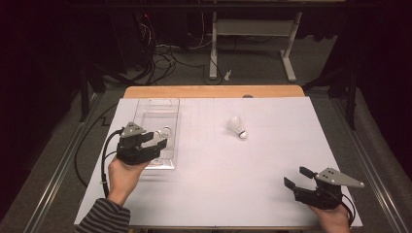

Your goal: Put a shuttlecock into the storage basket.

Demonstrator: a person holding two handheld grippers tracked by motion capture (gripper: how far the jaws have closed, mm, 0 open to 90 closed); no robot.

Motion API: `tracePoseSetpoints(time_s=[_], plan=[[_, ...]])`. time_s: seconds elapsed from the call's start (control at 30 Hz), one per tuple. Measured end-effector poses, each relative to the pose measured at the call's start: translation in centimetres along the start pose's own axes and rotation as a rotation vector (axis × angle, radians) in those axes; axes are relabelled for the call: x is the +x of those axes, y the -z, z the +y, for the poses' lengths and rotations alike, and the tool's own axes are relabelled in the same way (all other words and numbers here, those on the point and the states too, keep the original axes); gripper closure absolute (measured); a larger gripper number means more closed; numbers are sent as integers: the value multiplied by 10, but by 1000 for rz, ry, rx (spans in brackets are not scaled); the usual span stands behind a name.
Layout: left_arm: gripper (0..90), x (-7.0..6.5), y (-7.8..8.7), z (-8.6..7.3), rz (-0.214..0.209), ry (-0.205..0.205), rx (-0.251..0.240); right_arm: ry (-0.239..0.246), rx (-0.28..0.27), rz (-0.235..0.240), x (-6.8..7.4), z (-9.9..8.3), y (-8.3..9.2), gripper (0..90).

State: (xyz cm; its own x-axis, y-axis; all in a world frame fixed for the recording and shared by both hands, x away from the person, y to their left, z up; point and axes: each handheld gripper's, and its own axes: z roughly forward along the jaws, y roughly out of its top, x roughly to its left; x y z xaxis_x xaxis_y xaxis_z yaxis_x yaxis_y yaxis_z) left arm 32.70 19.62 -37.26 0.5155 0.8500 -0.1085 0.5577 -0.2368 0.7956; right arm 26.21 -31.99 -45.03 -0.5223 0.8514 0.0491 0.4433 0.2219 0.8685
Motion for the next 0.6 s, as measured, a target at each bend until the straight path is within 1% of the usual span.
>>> tracePoseSetpoints(time_s=[0.6], plan=[[434,-2,9,-16,-10,11,-25,2,1,0,0,0,0,279]])
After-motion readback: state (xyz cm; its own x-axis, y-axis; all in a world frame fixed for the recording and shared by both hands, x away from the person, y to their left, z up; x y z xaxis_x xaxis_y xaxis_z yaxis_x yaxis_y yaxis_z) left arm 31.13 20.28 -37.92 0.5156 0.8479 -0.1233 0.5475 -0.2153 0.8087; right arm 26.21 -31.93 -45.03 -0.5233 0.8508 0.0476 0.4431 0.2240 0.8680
